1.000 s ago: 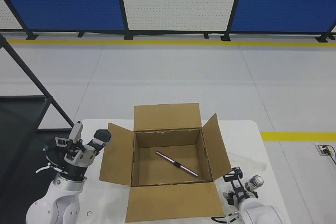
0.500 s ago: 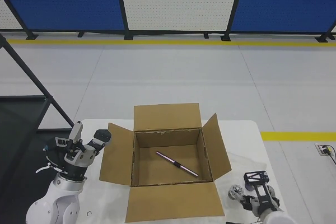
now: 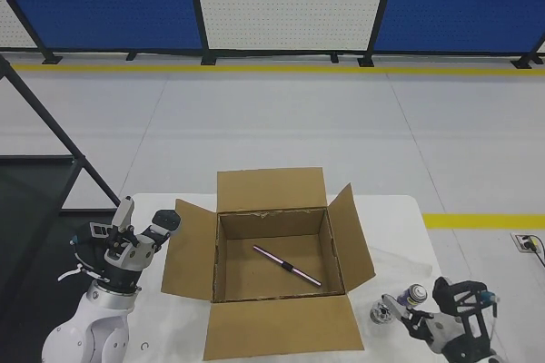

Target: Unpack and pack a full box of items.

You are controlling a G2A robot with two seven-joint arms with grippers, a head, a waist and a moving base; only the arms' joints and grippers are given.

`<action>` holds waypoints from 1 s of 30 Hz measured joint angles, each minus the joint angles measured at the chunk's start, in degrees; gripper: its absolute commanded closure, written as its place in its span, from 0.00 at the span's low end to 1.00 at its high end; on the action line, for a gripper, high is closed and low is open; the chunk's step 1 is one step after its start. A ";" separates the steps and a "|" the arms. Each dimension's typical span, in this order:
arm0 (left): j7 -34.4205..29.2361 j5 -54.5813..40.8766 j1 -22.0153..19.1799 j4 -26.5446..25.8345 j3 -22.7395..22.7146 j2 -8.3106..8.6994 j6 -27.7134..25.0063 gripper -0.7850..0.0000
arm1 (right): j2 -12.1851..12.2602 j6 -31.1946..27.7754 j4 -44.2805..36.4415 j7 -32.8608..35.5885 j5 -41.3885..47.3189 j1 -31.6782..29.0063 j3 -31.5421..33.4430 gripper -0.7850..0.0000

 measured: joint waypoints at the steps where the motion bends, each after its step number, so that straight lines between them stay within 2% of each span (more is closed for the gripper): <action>1: 0.00 0.00 0.00 0.00 0.00 0.00 0.00 0.00 | 0.07 -0.62 0.00 0.31 -0.27 0.06 -0.10 0.00; 12: 0.00 0.00 0.00 0.00 0.00 0.00 0.00 0.00 | 0.07 -0.55 0.00 0.40 -0.36 0.06 -0.10 0.00; 16: 0.27 -0.17 -0.17 -1.01 -0.42 0.04 0.99 0.00 | 0.29 -2.98 0.00 -2.23 0.75 1.05 -1.65 0.00; 21: 0.00 1.32 -1.60 -1.80 -2.46 0.36 2.95 0.00 | 0.71 -4.78 0.00 -3.25 0.05 7.14 -5.34 0.00; 26: -1.68 1.92 -2.57 -2.04 -5.44 0.85 5.48 0.00 | 1.11 -6.84 0.00 5.03 -4.38 17.05 -14.73 0.00; 30: -3.56 2.26 -2.08 -2.25 -7.37 1.20 6.78 0.00 | 0.93 -4.73 0.00 13.60 -7.07 24.47 -23.17 0.00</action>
